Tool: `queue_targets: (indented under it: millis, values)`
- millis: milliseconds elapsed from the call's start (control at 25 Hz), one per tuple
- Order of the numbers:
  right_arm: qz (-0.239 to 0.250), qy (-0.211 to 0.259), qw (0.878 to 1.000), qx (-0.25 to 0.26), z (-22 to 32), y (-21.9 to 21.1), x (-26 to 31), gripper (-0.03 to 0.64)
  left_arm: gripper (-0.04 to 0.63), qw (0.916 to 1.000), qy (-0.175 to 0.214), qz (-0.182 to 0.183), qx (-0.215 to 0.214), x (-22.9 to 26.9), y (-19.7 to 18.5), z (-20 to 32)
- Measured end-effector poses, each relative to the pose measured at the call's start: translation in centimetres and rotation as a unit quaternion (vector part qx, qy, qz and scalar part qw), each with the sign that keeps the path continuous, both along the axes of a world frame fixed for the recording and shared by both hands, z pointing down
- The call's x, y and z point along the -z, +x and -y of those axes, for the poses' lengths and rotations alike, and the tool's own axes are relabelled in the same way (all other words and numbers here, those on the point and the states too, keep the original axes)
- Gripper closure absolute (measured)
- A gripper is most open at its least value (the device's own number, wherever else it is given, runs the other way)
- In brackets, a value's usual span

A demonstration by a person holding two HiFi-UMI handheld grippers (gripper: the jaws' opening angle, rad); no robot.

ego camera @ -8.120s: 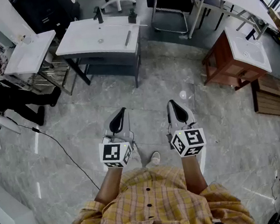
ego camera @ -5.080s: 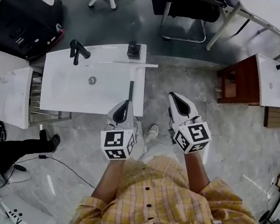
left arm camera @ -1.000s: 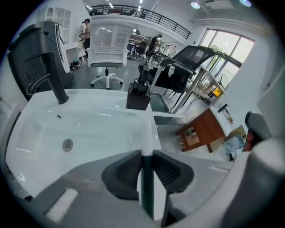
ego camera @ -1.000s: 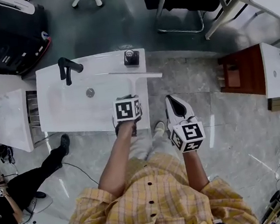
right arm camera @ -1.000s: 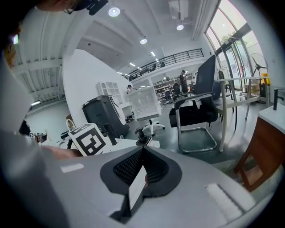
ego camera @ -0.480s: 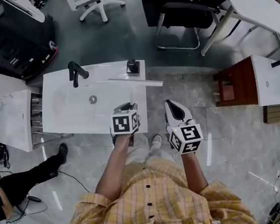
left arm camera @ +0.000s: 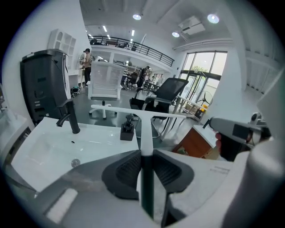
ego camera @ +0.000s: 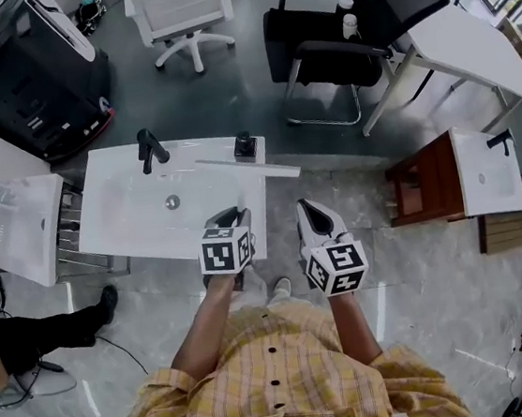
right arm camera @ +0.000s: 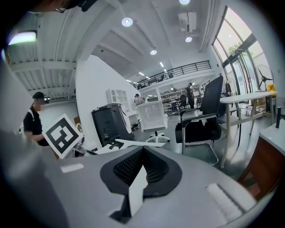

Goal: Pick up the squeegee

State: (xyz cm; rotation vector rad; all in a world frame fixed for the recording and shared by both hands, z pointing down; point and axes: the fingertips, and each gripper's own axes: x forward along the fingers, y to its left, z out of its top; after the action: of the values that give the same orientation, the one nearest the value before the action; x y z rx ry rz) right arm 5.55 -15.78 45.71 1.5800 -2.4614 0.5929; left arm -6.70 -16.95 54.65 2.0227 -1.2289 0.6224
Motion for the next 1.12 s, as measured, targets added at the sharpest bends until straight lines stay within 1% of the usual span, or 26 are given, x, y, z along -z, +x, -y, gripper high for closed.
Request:
queue_targets:
  millis: [120,240,560,800,960,1120]
  values:
    - [0.003,0.009,1.000,-0.003,-0.2,0.0,1.1,0.617,0.503,0.9993,0.034,-0.012,0.010,2.3,-0.4,0.2]
    - [0.007,0.020,1.000,-0.006,-0.1,0.1,2.1,0.617,0.502,0.9967,0.074,-0.026,0.018,4.6,-0.7,0.8]
    - [0.017,0.051,0.999,-0.010,0.6,0.4,5.0,0.617,0.502,0.9857,0.163,-0.038,0.024,9.4,-1.0,1.8]
    - [0.021,0.076,0.997,-0.008,1.4,0.3,6.9,0.617,0.503,0.9760,0.212,-0.044,0.023,12.2,-0.7,1.9]
    - [0.022,0.086,0.996,-0.009,1.9,0.0,7.6,0.617,0.503,0.9684,0.245,-0.042,0.024,13.8,-0.9,2.1]
    - [0.021,0.091,0.996,-0.009,2.1,0.1,7.8,0.618,0.503,0.9635,0.263,-0.045,0.023,14.6,-0.7,2.2]
